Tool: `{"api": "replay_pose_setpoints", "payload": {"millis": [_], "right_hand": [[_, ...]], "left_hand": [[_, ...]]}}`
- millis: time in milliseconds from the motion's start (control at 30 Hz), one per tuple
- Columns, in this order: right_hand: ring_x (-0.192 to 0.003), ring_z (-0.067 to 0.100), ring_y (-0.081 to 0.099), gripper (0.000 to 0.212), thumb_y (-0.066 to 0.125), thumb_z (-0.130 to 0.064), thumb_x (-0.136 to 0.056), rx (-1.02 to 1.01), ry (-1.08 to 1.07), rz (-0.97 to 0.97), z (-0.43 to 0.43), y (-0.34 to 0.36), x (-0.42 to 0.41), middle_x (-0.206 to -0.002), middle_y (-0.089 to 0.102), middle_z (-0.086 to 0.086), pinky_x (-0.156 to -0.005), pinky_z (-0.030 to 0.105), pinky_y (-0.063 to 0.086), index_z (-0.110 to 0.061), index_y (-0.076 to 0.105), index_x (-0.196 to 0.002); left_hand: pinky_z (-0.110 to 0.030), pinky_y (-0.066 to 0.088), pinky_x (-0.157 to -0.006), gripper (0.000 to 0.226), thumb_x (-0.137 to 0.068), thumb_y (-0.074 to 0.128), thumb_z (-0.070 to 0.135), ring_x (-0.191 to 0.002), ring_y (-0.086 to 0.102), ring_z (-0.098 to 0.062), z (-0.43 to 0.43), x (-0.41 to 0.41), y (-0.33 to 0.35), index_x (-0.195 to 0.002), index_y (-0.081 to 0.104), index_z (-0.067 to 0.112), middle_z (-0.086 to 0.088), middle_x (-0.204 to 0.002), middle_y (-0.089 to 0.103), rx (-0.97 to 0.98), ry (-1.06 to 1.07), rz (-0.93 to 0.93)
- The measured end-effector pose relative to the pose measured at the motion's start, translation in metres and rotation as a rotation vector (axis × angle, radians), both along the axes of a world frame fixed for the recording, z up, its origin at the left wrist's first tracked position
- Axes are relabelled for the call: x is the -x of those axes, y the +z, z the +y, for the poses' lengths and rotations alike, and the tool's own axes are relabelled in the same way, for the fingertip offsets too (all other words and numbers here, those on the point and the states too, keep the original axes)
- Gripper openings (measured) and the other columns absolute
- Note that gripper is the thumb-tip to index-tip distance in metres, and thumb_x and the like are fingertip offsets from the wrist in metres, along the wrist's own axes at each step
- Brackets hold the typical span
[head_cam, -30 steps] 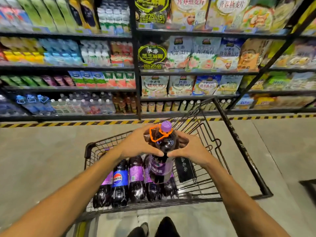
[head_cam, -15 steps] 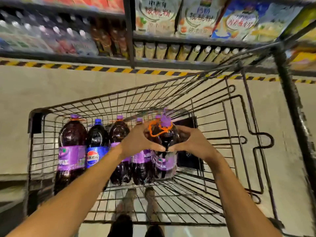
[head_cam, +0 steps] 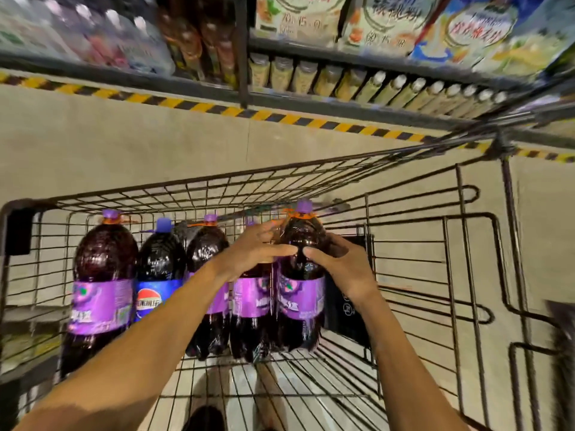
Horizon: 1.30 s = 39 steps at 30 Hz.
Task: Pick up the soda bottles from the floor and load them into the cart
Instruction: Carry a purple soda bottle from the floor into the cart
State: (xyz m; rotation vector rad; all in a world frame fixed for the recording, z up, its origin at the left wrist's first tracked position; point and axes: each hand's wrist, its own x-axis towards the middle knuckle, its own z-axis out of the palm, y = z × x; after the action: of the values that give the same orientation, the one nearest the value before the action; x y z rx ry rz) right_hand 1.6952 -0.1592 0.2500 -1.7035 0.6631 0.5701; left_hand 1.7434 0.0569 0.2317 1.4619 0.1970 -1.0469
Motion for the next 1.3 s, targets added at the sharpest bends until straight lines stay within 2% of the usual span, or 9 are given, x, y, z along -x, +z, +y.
{"api": "replay_pose_setpoints", "payload": {"millis": [67, 167, 267, 333, 467, 767, 967, 1200, 1300], "right_hand": [[-0.097, 0.015, 0.077, 0.047, 0.091, -0.05, -0.075, 0.064, -0.021, 0.016, 0.008, -0.009, -0.001, -0.102, 0.081, -0.006, -0.088, 0.038, 0.062, -0.025, 0.076, -0.111], [-0.103, 0.014, 0.076, 0.077, 0.078, -0.082, -0.067, 0.166, 0.007, -0.007, 0.012, -0.022, -0.001, -0.109, 0.079, -0.009, -0.096, 0.048, 0.059, -0.031, 0.071, -0.125], [-0.105, 0.013, 0.075, 0.064, 0.086, -0.051, -0.078, 0.127, 0.04, 0.0, 0.011, -0.027, 0.0, -0.114, 0.078, -0.007, -0.098, 0.05, 0.059, -0.027, 0.066, -0.134], [-0.114, 0.01, 0.071, 0.082, 0.092, -0.025, -0.078, 0.071, 0.115, 0.03, 0.011, -0.033, 0.009, -0.125, 0.074, -0.009, -0.104, 0.048, 0.056, -0.028, 0.052, -0.149], [-0.131, 0.003, 0.059, 0.105, 0.093, -0.014, -0.076, 0.105, 0.186, -0.005, 0.016, -0.048, 0.031, -0.139, 0.064, -0.019, -0.111, 0.036, 0.049, -0.046, 0.034, -0.157], [-0.126, -0.009, 0.056, 0.089, 0.091, -0.022, -0.08, 0.241, 0.192, -0.007, 0.022, -0.041, 0.032, -0.136, 0.061, -0.026, -0.102, 0.013, 0.045, -0.041, 0.044, -0.153], [-0.119, 0.014, 0.065, 0.079, 0.086, -0.036, -0.079, 0.417, 0.315, 0.188, 0.024, -0.017, 0.064, -0.135, 0.063, -0.007, -0.103, 0.046, 0.054, -0.043, 0.045, -0.146], [-0.118, 0.021, 0.064, 0.057, 0.077, -0.039, -0.091, 0.582, 0.593, 0.104, 0.039, 0.096, 0.063, -0.132, 0.06, -0.001, -0.087, 0.032, 0.05, -0.031, 0.054, -0.143], [-0.12, 0.027, 0.06, 0.054, 0.069, -0.038, -0.093, 0.694, 0.79, 0.029, 0.04, 0.139, 0.048, -0.131, 0.058, 0.003, -0.096, 0.039, 0.05, -0.025, 0.053, -0.142]], "left_hand": [[-0.004, 0.051, -0.068, 0.063, -0.093, 0.07, 0.01, -0.081, 0.061, 0.024, -0.003, -0.009, -0.009, -0.146, 0.042, 0.027, 0.024, -0.107, 0.058, 0.0, 0.01, 0.012], [-0.018, 0.058, -0.083, 0.059, -0.094, 0.069, 0.013, -0.088, 0.066, 0.013, -0.007, -0.015, -0.023, -0.146, 0.045, 0.027, 0.016, -0.111, 0.063, -0.015, 0.01, 0.038], [-0.019, 0.056, -0.086, 0.057, -0.094, 0.07, 0.018, -0.102, 0.059, 0.007, -0.007, -0.019, -0.04, -0.141, 0.045, 0.038, 0.013, -0.127, 0.057, -0.001, 0.025, 0.056], [-0.025, 0.055, -0.093, 0.064, -0.093, 0.072, 0.025, -0.102, 0.058, 0.009, -0.006, -0.019, -0.046, -0.148, 0.042, 0.041, 0.014, -0.131, 0.054, -0.015, -0.007, 0.042], [-0.043, 0.04, -0.117, 0.096, -0.081, 0.085, 0.034, -0.134, 0.052, -0.013, -0.01, -0.015, -0.064, -0.156, 0.027, 0.046, 0.007, -0.157, 0.042, -0.094, -0.126, -0.037], [-0.042, 0.038, -0.118, 0.098, -0.078, 0.087, 0.038, -0.139, 0.043, -0.01, -0.012, -0.009, -0.079, -0.156, 0.028, 0.046, 0.014, -0.151, 0.044, -0.135, -0.126, -0.086], [-0.043, 0.045, -0.111, 0.065, -0.089, 0.078, 0.017, -0.128, 0.055, -0.024, 0.009, 0.0, -0.03, -0.147, 0.048, 0.024, -0.002, -0.146, 0.05, -0.266, -0.174, -0.121], [-0.029, 0.043, -0.1, 0.056, -0.088, 0.078, 0.017, -0.123, 0.057, -0.019, 0.094, 0.032, 0.084, -0.139, 0.056, 0.021, 0.001, -0.132, 0.059, -0.55, -0.274, -0.352], [-0.036, 0.046, -0.103, 0.056, -0.089, 0.073, 0.028, -0.126, 0.054, -0.024, 0.112, 0.041, 0.139, -0.141, 0.052, 0.027, -0.001, -0.137, 0.056, -0.773, -0.335, -0.534]]}}
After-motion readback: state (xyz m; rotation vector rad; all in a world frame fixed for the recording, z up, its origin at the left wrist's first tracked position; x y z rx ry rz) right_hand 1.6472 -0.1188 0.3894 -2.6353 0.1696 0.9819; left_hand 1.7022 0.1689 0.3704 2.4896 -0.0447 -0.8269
